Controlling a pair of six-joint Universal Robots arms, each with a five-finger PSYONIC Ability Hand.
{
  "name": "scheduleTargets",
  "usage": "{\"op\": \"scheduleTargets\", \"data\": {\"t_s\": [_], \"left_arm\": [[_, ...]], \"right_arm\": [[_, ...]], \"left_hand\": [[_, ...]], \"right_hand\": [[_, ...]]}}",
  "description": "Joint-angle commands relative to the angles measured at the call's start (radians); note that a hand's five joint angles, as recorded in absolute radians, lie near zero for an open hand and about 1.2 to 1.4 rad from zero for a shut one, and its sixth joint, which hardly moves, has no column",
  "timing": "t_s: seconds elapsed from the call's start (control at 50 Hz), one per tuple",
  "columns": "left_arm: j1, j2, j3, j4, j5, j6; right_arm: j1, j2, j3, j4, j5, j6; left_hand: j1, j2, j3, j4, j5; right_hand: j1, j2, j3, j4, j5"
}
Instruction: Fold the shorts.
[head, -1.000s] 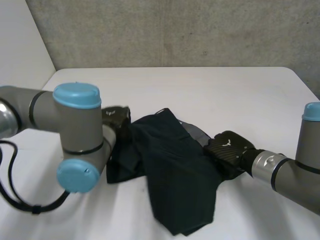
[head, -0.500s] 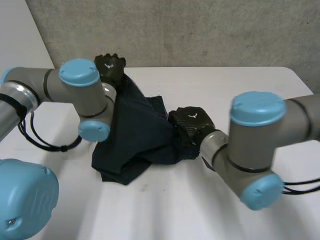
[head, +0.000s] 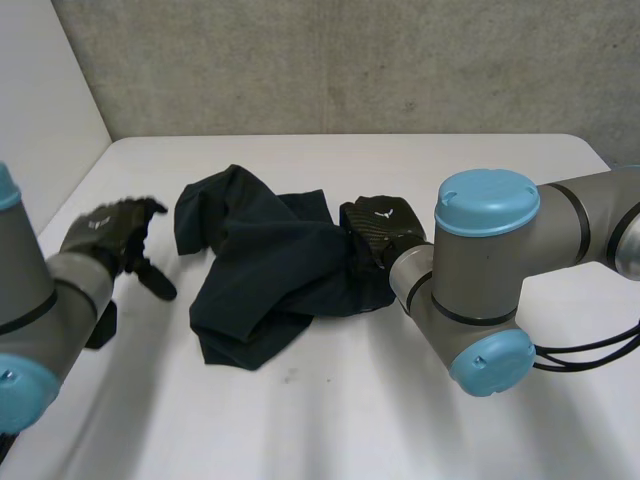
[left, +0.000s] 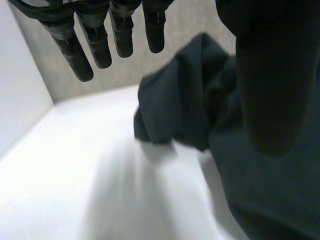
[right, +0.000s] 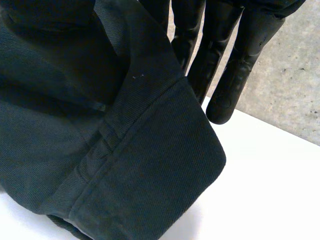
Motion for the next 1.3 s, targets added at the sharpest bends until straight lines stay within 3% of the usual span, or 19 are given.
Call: {"op": "scheduleTargets", "data": {"t_s": [0.02, 0.12, 0.32, 0.34, 0.44, 0.58, 0.64, 0.8, 0.84, 0.94, 1.12, 1.3], "left_arm": [[0.052, -0.025, -0.072, -0.076, 0.194, -0.125], [0.072, -0.12, -0.05, -0.117, 0.318, -0.169], [0.058, -0.246, 0.054, -0.117, 0.323, -0.203], [0.058, -0.255, 0.062, -0.116, 0.317, -0.203], [0.041, -0.286, 0.111, -0.107, 0.239, -0.205], [0.001, -0.177, 0.169, -0.116, 0.228, -0.179], [-0.013, -0.057, 0.22, -0.146, 0.239, -0.117], [-0.019, 0.112, 0.361, -0.349, 0.273, 0.249], [-0.042, 0.121, 0.39, -0.38, 0.279, 0.343], [-0.083, 0.101, 0.385, -0.39, 0.271, 0.447], [-0.126, -0.146, 0.395, -0.387, 0.242, 0.479], [-0.148, -0.496, 0.756, -0.341, 0.052, 0.624]], "right_arm": [[0.001, -0.018, 0.005, 0.001, -0.001, 0.0], [0.003, -0.025, 0.007, 0.001, -0.001, -0.001], [0.001, -0.041, 0.028, 0.001, -0.004, -0.003], [0.001, -0.042, 0.033, 0.001, -0.004, -0.004], [-0.005, -0.061, 0.041, 0.004, -0.005, -0.035], [-0.025, -0.163, 0.029, 0.029, -0.007, -0.286], [-0.023, -0.256, 0.01, 0.067, -0.011, -0.439], [-0.023, -0.432, -0.057, 0.216, -0.005, -0.711], [-0.023, -0.447, -0.068, 0.254, -0.005, -0.728], [-0.025, -0.435, -0.076, 0.374, -0.013, -0.739], [-0.031, -0.236, -0.065, 0.44, -0.007, -0.736], [-0.077, 0.001, -0.238, 0.333, -0.007, -0.699]], "left_hand": [[0.106, 0.097, 0.089, 0.097, 0.097], [0.135, 0.126, 0.118, 0.127, 0.127], [0.2, 0.19, 0.183, 0.191, 0.191], [0.241, 0.231, 0.224, 0.232, 0.232], [1.099, 1.09, 1.082, 1.09, 1.09], [1.168, 1.159, 1.151, 1.16, 1.16], [1.168, 1.159, 1.151, 1.16, 1.16], [1.168, 1.159, 1.151, 1.16, 1.16], [1.168, 1.159, 1.151, 1.16, 1.16], [1.168, 1.159, 1.151, 1.16, 1.16], [1.168, 1.159, 1.151, 1.16, 1.16], [1.168, 1.159, 1.151, 1.16, 1.16]], "right_hand": [[0.42, 0.223, 0.208, 0.21, 0.241], [0.42, 0.223, 0.208, 0.21, 0.241], [0.42, 0.223, 0.208, 0.21, 0.241], [0.42, 0.223, 0.208, 0.21, 0.241], [0.42, 0.223, 0.208, 0.21, 0.241], [0.42, 0.223, 0.208, 0.21, 0.241], [0.42, 0.223, 0.208, 0.21, 0.241], [0.42, 0.223, 0.208, 0.21, 0.241], [0.42, 0.223, 0.208, 0.21, 0.241], [0.42, 0.223, 0.208, 0.21, 0.241], [0.42, 0.223, 0.208, 0.21, 0.241], [0.42, 0.223, 0.208, 0.21, 0.241]]}}
